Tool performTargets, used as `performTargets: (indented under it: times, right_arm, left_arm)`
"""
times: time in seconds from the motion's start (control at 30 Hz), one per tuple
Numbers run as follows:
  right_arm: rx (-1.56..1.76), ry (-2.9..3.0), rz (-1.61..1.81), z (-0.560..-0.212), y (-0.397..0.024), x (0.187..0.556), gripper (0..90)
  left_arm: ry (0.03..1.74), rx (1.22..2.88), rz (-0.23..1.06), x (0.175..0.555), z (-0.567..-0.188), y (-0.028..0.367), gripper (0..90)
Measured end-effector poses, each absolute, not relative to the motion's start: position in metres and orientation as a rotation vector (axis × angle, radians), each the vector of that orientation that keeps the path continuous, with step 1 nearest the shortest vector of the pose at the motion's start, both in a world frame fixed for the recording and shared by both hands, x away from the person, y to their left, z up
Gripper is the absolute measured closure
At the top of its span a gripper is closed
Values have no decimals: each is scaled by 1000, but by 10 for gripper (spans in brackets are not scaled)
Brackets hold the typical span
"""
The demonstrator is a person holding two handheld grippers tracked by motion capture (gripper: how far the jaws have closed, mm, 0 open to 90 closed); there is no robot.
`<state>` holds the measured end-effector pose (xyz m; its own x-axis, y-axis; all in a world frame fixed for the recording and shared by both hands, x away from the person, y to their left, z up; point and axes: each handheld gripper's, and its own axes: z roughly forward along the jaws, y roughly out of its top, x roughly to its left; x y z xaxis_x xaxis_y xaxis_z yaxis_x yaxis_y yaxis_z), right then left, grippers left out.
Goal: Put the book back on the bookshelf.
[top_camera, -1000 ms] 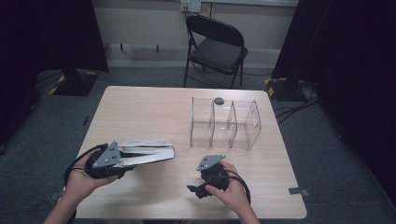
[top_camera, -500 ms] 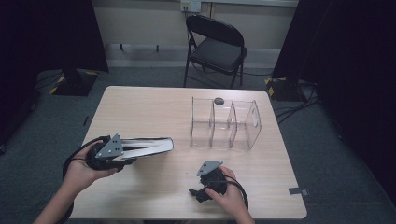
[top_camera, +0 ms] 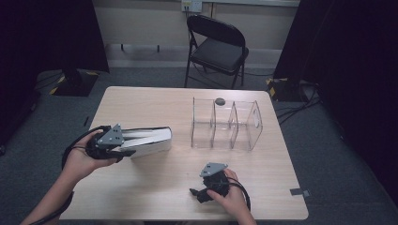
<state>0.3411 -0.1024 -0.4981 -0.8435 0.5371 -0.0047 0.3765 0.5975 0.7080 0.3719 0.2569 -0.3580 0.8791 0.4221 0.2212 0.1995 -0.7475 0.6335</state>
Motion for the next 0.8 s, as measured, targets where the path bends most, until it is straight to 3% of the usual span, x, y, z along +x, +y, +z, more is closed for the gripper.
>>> performTargets:
  times: [0.33,0.8]
  right_arm:
    - [763,2579,1117,-501,-103,342,120]
    - [765,2578,1116,-501,-103,342,120]
  left_arm:
    - [428,2429,472,372,-358,257,673]
    - [367,2435,454,342,-356,259,684]
